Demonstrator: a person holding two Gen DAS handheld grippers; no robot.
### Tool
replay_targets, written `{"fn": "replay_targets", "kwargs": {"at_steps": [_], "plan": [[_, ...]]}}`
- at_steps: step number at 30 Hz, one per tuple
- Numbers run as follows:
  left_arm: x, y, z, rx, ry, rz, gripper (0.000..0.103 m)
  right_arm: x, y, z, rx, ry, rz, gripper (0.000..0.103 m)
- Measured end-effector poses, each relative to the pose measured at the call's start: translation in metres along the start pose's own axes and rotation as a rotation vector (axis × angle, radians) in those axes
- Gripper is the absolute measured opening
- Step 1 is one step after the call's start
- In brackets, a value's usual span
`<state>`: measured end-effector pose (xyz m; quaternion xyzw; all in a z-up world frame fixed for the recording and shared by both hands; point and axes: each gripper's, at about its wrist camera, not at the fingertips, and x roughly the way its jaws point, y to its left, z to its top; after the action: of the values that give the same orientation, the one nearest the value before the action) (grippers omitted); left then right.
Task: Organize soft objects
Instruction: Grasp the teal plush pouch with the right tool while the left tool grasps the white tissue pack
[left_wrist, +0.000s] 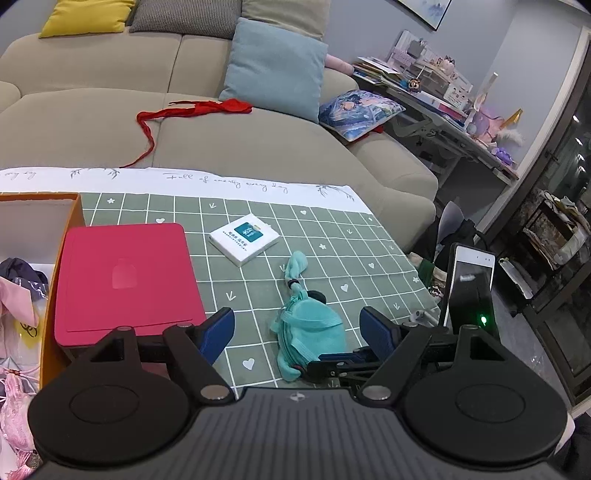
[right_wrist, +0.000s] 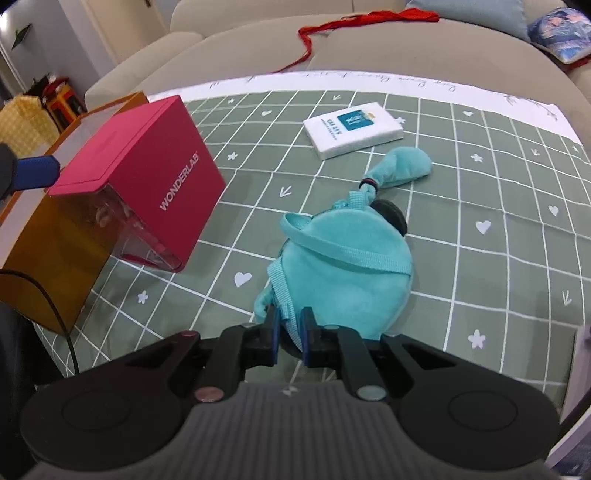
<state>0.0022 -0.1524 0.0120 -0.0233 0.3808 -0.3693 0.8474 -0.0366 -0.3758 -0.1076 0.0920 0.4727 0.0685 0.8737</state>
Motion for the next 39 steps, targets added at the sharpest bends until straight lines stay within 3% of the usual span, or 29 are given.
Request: {"fn": "replay_targets", "kwargs": {"at_steps": [3, 12, 16, 21, 26, 29, 33, 36, 39], "plan": [[-0.001, -0.001, 0.001, -0.006, 0.000, 0.006, 0.091, -0.001, 0.004, -0.002, -0.049, -0.011, -0.001, 0.009], [-0.006, 0.001, 0.007, -0.028, -0.005, 0.077, 0.091, 0.000, -0.010, 0.001, 0.057, -0.024, 0.063, 0.008], [-0.005, -0.007, 0.022, 0.011, 0.010, 0.093, 0.091, 0.001, -0.015, 0.002, 0.102, -0.026, 0.081, 0.009], [0.007, -0.008, 0.052, -0.021, 0.023, 0.138, 0.091, 0.004, -0.010, 0.004, 0.091, -0.022, 0.059, 0.009], [0.044, -0.002, 0.086, 0.003, 0.077, 0.164, 0.091, 0.004, -0.008, 0.004, 0.072, -0.025, 0.057, 0.008], [0.082, 0.008, 0.105, -0.033, 0.163, 0.110, 0.090, 0.005, -0.010, 0.004, 0.069, -0.028, 0.064, 0.008], [0.133, 0.025, 0.127, -0.162, 0.227, -0.014, 0.091, 0.006, -0.012, 0.004, 0.068, -0.028, 0.078, 0.008], [0.174, 0.033, 0.141, -0.203, 0.276, 0.070, 0.092, 0.007, -0.016, 0.004, 0.084, -0.024, 0.096, 0.008], [0.207, 0.040, 0.143, -0.221, 0.319, 0.094, 0.092, 0.008, -0.019, 0.006, 0.084, -0.019, 0.111, 0.008]]}}
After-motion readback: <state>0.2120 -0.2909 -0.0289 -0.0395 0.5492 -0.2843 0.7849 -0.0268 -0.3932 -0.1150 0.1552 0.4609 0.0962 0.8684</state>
